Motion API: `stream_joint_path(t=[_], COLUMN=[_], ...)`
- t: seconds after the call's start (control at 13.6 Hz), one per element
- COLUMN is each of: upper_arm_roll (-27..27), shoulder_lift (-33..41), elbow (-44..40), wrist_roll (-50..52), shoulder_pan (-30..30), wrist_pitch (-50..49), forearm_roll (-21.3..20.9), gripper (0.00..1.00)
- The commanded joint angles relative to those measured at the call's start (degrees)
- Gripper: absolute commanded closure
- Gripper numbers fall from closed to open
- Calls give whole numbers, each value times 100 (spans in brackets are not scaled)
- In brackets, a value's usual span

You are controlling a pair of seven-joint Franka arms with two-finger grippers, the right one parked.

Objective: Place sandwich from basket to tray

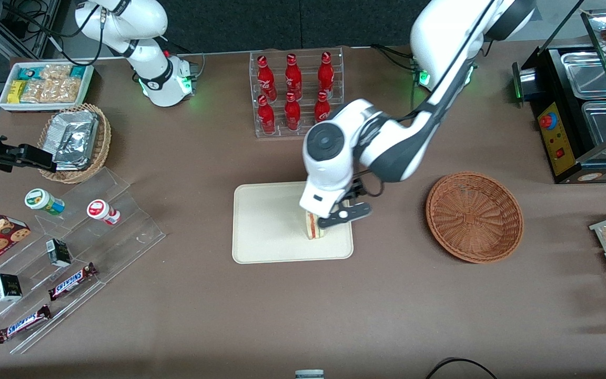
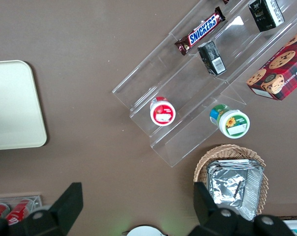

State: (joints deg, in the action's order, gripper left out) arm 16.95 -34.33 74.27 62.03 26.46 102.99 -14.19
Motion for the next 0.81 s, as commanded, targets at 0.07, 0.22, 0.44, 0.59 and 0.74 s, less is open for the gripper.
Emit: stream_joint_path(t=[0.07,0.22,0.44,0.59,0.74], upper_arm_roll=[10,27,19,19,19], shoulder_lift=[855,1199,1560,1797,2034], elbow=[149,158,167,211,316], wrist_roll=[-32,-76,-786,-1226,-1778], shoulder_pan=[-351,-728,-1133,-1397,-1695], wrist_pitch=[-961,-1376,-1859,-2168,-2335], forearm_roll=[214,259,373,496,575], gripper=[1,1,1,1,1])
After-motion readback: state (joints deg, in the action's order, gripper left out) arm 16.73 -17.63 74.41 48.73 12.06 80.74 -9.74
